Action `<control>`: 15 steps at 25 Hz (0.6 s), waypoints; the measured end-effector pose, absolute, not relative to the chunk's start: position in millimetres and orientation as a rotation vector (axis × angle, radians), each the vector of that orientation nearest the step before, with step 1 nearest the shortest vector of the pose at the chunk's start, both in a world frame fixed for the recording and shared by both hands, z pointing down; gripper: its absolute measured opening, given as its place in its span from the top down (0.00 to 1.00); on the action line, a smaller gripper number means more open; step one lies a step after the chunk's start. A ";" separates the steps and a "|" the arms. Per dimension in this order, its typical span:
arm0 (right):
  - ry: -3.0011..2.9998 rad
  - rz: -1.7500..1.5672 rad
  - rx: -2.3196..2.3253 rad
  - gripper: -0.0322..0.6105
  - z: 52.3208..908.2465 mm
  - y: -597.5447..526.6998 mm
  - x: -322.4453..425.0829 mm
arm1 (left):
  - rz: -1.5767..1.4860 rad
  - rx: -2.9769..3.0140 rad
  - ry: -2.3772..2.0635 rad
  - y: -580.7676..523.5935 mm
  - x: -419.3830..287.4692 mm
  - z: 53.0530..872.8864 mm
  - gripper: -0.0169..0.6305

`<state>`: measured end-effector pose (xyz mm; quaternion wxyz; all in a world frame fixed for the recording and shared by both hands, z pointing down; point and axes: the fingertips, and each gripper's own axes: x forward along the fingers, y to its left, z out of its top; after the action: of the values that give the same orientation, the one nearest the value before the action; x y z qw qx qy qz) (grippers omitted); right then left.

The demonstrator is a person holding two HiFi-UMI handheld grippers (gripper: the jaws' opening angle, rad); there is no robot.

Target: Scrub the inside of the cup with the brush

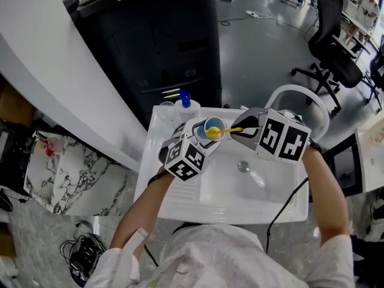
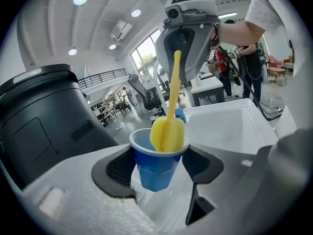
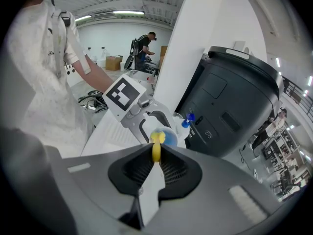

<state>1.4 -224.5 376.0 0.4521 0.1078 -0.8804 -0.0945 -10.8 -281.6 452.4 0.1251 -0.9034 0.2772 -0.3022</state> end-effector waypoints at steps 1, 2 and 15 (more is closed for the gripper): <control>-2.173 -0.236 0.264 0.90 375.4 -225.4 1.4 | -0.885 -2.631 0.802 -281.8 -9.6 452.5 0.51; -2.172 -0.237 0.262 0.90 374.7 -226.2 1.3 | -0.891 -2.629 0.796 -281.7 -8.3 452.7 0.51; -2.172 -0.227 0.284 0.90 372.2 -232.7 7.1 | -0.911 -2.606 0.700 -269.8 0.4 459.6 0.51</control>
<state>7.1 -232.7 372.2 0.4528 0.1149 -0.8794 -0.0921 0.4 -269.8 459.6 0.1462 -0.9051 0.2432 -0.3165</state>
